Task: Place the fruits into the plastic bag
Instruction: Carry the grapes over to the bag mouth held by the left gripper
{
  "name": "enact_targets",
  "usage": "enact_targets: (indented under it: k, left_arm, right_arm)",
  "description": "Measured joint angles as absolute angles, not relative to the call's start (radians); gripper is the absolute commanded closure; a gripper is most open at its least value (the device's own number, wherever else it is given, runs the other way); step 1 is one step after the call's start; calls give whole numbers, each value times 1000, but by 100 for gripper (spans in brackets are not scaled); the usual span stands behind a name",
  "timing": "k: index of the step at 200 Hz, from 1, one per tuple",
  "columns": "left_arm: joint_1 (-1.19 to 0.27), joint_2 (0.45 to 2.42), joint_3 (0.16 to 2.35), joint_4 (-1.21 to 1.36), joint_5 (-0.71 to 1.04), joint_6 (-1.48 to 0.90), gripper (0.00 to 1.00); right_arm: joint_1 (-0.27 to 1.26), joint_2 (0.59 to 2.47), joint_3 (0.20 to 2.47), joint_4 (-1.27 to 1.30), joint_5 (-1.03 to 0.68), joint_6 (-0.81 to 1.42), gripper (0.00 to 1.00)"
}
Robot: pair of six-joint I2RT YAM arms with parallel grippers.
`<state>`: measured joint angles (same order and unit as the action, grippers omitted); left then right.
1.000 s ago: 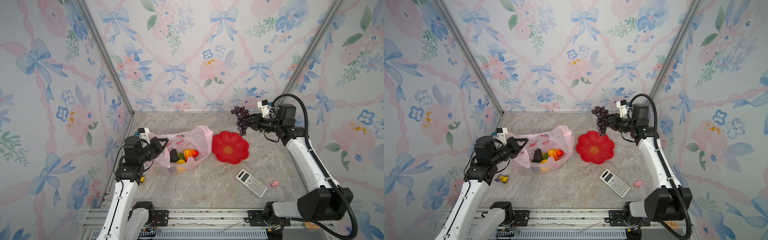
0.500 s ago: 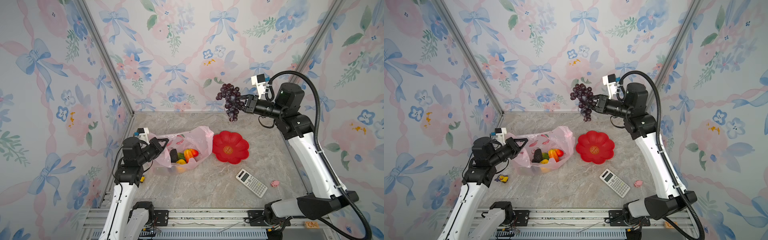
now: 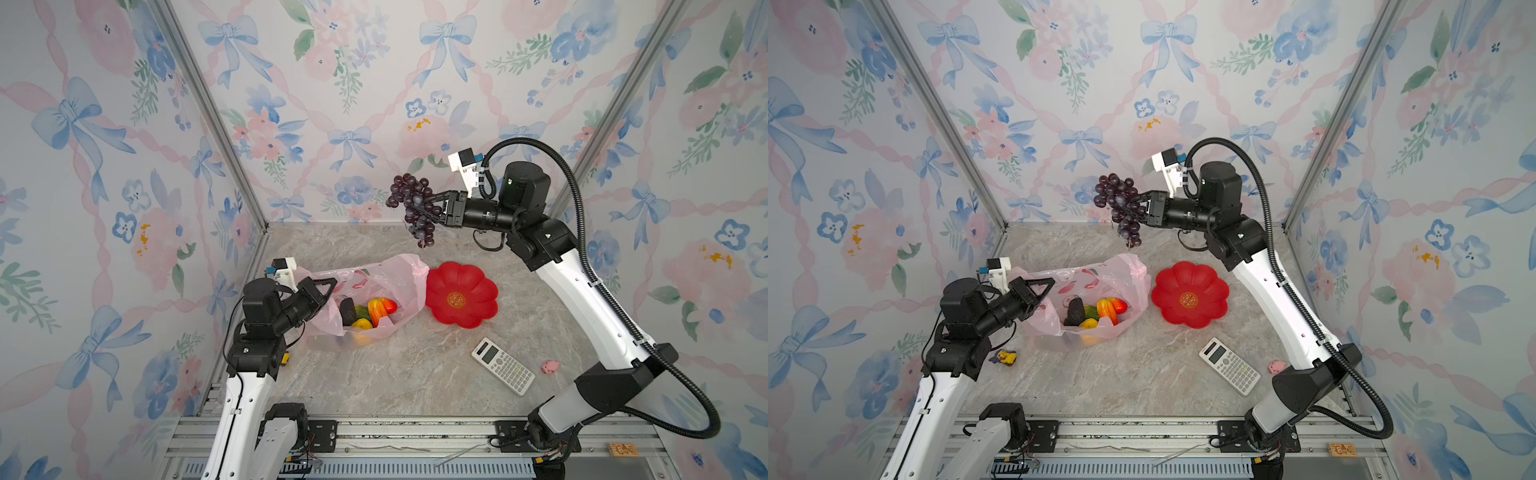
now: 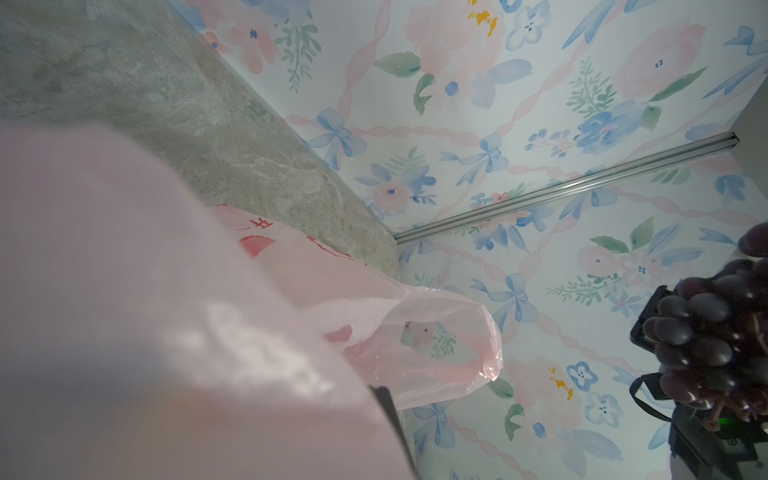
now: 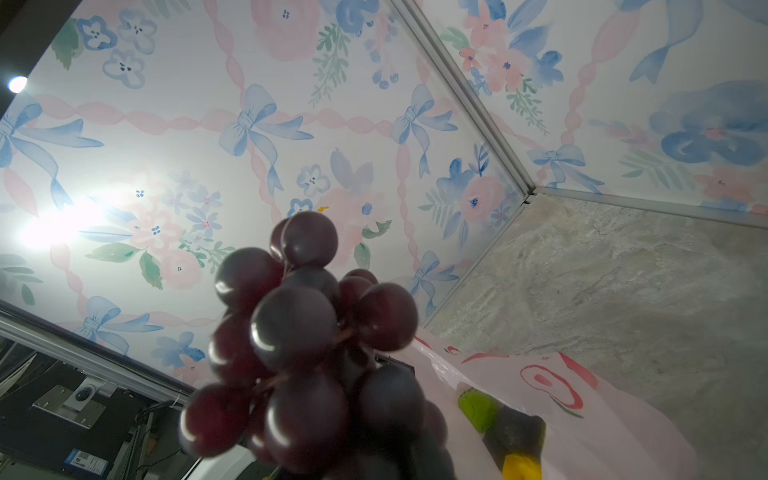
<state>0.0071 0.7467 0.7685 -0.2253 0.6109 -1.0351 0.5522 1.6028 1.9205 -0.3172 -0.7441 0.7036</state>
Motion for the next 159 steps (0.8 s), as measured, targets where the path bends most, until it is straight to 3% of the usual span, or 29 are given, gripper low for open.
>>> enact_targets:
  k: [67,159]
  left_arm:
    - [7,747,767,-226,611,-1042,100]
    - [7,757,767,-226,611,-1042,100]
  right_arm:
    - [671,1652,1889,-332,-741,675,77]
    - [732,1652,1633,-370,-793,671,78]
